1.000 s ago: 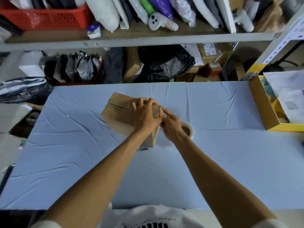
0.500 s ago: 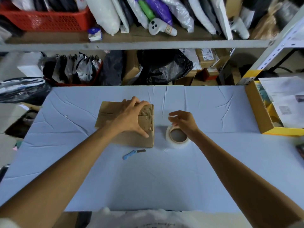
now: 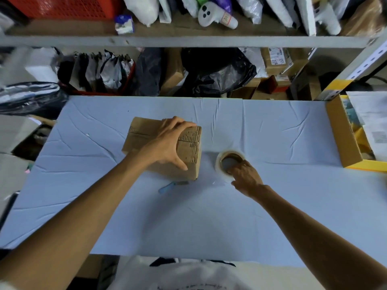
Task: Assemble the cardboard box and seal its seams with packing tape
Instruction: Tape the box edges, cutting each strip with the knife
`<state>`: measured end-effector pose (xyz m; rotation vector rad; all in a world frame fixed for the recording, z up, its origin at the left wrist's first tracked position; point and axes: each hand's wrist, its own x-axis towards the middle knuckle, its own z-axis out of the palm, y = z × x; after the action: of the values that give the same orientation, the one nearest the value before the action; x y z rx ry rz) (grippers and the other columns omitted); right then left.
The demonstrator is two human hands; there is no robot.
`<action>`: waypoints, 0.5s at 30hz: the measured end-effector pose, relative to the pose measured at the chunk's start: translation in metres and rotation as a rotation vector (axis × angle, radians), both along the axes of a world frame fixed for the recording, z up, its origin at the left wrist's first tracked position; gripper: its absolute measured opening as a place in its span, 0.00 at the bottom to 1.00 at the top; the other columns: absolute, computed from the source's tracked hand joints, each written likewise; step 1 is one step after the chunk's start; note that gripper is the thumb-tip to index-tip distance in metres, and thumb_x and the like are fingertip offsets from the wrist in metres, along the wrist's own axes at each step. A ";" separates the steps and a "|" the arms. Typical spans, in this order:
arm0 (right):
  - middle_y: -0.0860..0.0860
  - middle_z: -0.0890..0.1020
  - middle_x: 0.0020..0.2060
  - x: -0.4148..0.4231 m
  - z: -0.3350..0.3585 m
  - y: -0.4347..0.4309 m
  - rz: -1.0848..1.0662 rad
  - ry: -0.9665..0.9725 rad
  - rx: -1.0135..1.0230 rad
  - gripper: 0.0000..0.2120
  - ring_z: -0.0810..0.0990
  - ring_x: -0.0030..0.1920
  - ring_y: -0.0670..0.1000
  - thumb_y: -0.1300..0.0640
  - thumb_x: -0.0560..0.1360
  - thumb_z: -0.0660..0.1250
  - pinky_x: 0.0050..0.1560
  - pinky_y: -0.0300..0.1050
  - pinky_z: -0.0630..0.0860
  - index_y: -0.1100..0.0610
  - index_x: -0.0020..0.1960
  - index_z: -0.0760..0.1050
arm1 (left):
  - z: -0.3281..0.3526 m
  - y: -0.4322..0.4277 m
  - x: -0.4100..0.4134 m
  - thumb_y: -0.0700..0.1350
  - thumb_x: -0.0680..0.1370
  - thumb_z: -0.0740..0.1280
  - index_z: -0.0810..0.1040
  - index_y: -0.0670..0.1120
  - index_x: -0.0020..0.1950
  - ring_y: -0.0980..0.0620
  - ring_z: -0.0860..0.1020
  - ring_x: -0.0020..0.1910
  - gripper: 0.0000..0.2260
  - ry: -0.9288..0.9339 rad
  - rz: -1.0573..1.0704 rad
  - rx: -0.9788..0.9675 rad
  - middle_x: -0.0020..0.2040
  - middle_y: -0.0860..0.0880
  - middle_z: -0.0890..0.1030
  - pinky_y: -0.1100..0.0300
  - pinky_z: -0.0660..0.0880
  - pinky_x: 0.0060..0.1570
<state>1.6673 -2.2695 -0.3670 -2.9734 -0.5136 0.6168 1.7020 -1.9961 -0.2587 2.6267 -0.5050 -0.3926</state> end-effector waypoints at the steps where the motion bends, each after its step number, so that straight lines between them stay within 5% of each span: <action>1: 0.53 0.76 0.66 0.000 0.000 -0.002 0.006 0.024 0.003 0.23 0.70 0.67 0.57 0.59 0.74 0.66 0.64 0.44 0.68 0.53 0.69 0.72 | 0.001 0.000 0.000 0.54 0.53 0.83 0.61 0.55 0.72 0.49 0.61 0.65 0.52 0.003 0.001 0.004 0.64 0.52 0.60 0.51 0.63 0.67; 10: 0.54 0.75 0.66 0.013 0.012 -0.006 0.045 0.019 0.140 0.23 0.73 0.65 0.58 0.55 0.76 0.66 0.59 0.47 0.72 0.56 0.70 0.69 | 0.005 -0.005 0.007 0.54 0.52 0.82 0.56 0.58 0.70 0.53 0.58 0.62 0.53 0.081 0.015 0.099 0.62 0.54 0.57 0.50 0.63 0.64; 15: 0.56 0.78 0.61 0.022 0.037 0.002 0.000 -0.022 0.265 0.21 0.76 0.58 0.59 0.54 0.75 0.66 0.47 0.45 0.71 0.57 0.67 0.71 | 0.011 -0.010 0.007 0.64 0.51 0.78 0.55 0.58 0.68 0.49 0.59 0.59 0.51 0.016 0.010 0.228 0.61 0.52 0.57 0.46 0.69 0.59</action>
<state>1.6898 -2.2670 -0.3302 -2.7326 -0.5496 0.4753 1.7086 -2.0057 -0.2480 2.8412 -0.4657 -0.4936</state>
